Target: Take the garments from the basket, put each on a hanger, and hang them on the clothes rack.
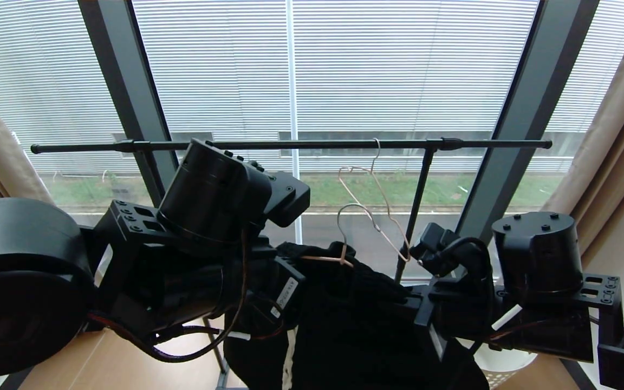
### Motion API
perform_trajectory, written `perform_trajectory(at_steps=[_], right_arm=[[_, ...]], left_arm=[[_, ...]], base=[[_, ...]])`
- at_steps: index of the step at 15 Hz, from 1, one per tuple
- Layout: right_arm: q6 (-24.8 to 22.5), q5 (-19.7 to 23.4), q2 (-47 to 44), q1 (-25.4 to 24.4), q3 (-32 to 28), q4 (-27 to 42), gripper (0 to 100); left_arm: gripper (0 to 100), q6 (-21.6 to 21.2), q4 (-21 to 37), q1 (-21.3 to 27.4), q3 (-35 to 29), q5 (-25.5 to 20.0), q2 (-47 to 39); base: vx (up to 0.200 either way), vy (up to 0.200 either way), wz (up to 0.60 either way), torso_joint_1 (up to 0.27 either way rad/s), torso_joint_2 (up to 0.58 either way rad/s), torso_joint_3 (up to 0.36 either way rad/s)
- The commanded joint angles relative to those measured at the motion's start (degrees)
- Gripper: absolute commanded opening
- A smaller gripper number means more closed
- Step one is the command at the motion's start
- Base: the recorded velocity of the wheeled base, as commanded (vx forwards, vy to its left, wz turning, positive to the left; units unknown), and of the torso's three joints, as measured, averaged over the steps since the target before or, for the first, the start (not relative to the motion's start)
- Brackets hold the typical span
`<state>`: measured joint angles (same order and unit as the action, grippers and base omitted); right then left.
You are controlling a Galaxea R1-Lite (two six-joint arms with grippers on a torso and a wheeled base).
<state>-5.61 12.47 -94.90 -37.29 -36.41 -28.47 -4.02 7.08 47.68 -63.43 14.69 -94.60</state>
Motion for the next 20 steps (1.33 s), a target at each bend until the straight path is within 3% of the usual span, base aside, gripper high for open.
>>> perform_trajectory(at_steps=[1,8,20], right_arm=[[1.6,0.0,-0.9,-0.2,0.0,-1.2,0],[6.8,1.2,-1.4,-0.3,1.4,-9.2,0],[9.3,1.8,-1.2,-1.5,3.7,-16.4,0]], left_arm=[[0,0.0,0.0,0.6,0.2,0.0,0.6],[0,0.0,0.0,0.8,1.4,0.0,0.7],[0,-0.8,-0.3,1.5,2.2,0.0,0.6]], base=[[0.000,0.000,0.00,0.000,0.00,0.000],[0.000,0.000,0.00,0.000,0.00,0.000],[0.000,0.000,0.00,0.000,0.00,0.000]])
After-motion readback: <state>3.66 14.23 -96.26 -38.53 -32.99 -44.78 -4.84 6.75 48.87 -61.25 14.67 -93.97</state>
